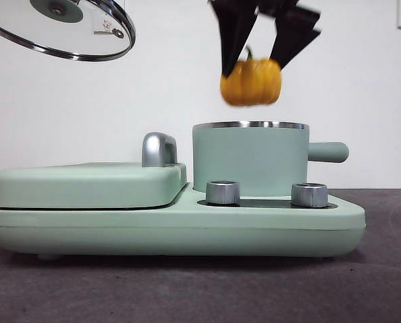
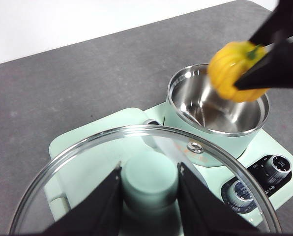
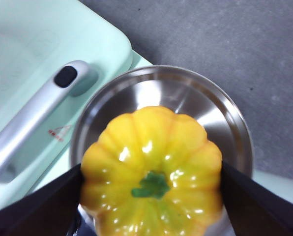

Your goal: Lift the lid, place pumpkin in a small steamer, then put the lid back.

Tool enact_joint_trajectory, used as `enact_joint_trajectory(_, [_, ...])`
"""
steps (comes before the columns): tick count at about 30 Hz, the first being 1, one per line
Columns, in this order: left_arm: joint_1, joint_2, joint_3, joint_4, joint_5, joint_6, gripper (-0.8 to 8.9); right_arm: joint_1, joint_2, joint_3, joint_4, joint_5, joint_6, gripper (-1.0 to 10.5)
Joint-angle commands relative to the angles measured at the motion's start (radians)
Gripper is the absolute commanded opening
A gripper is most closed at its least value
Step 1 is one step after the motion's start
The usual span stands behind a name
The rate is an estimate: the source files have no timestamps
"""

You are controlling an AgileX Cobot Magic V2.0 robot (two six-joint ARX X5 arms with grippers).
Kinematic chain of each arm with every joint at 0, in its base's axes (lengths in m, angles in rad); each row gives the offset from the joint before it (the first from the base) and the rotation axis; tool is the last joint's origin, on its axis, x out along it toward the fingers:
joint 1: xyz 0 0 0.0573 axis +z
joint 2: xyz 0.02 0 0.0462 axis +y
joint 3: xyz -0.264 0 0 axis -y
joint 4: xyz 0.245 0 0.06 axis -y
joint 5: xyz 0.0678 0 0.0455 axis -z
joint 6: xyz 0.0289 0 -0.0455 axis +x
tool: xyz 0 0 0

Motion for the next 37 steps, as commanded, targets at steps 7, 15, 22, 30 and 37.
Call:
enact_joint_trajectory(7, [-0.003,0.001,0.014,0.033,-0.002,0.01,0.17,-0.005,0.117,0.025,0.078,0.006,-0.024,3.4])
enact_joint_trajectory(15, [-0.003,0.001,0.014,0.033,-0.002,0.01,0.17,-0.019,0.185,0.024,0.076,0.006,-0.024,3.4])
enact_joint_trajectory(22, [-0.003,0.001,0.015,0.033,-0.002,0.01,0.17,-0.027,0.235,0.024,0.066,0.006,-0.024,3.4])
enact_joint_trajectory(30, [-0.003,0.001,0.015,0.033,-0.002,0.01,0.17,-0.027,0.256,0.024,0.061,0.005,-0.023,3.4])
enact_joint_trajectory(37, [-0.003,0.001,0.015,0.033,-0.002,0.01,0.17,-0.027,0.257,0.024,0.063,0.004,-0.023,3.4])
